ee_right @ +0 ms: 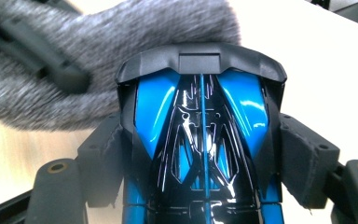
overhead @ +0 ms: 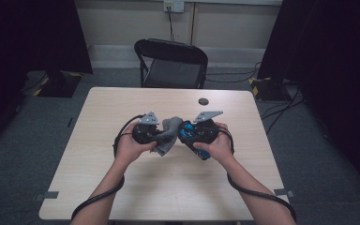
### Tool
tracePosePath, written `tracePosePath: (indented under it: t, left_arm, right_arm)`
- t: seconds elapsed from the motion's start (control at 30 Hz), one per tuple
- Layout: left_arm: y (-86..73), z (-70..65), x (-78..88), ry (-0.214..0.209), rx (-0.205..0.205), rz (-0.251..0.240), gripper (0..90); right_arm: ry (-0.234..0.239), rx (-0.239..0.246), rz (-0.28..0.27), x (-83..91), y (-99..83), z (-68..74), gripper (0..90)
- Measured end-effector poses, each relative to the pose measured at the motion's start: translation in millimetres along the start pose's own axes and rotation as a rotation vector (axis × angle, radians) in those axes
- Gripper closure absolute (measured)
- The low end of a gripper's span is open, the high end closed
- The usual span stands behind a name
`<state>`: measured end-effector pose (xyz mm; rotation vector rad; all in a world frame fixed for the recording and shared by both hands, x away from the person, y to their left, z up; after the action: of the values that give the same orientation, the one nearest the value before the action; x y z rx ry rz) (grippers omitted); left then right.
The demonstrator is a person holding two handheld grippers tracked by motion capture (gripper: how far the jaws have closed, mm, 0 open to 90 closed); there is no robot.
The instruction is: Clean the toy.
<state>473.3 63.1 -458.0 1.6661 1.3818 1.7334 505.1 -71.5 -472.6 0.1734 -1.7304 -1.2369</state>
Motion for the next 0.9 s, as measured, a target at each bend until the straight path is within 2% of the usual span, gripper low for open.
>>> tracePosePath:
  t: [0.23, 0.27, 0.4, 0.47, 0.5, 0.7, 0.9]
  left_arm:
    - [-15.7, -2.4, -1.5, -0.025, 0.007, 0.033, 74.3]
    - [-17.5, 0.0, -0.8, -0.012, 0.010, 0.034, 74.0]
    - [-22.8, 20.4, 6.3, 0.086, 0.081, 0.006, 73.6]
    - [-20.7, 25.8, 7.6, 0.117, 0.107, -0.020, 73.7]
    - [-19.3, 26.6, 7.0, 0.125, 0.105, -0.025, 73.7]
    - [-11.5, 13.4, -10.1, 0.096, 0.073, -0.023, 73.6]
    - [-8.7, 2.6, -24.8, 0.050, 0.074, -0.025, 73.7]
  right_arm:
    - [-0.022, -0.034, -0.009, 4.4, 1.4, -12.1, 26.0]
    - [-0.024, -0.036, -0.013, 5.5, 2.0, -13.4, 26.1]
    - [-0.017, -0.039, -0.025, 8.9, 4.6, -12.1, 26.0]
    - [-0.007, -0.037, -0.033, 9.6, 7.1, -8.6, 26.0]
    - [-0.004, -0.035, -0.038, 9.6, 8.7, -7.2, 26.0]
    - [0.003, -0.044, -0.055, 6.6, 17.3, -3.2, 26.0]
    - [-0.030, -0.038, -0.057, 4.3, 20.3, -3.5, 26.0]
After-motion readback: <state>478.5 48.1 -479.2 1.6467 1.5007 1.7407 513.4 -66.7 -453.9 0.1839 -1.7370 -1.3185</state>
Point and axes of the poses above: each handheld gripper's, and its own axes: x roughly backward along the jaws, y roughly out of its top, z roughly to its left, the point moved 8 cm from there along -x, roughly forward along the jaws, and after that the axes turned 7 degrees about -y, right-handed, at the moved point
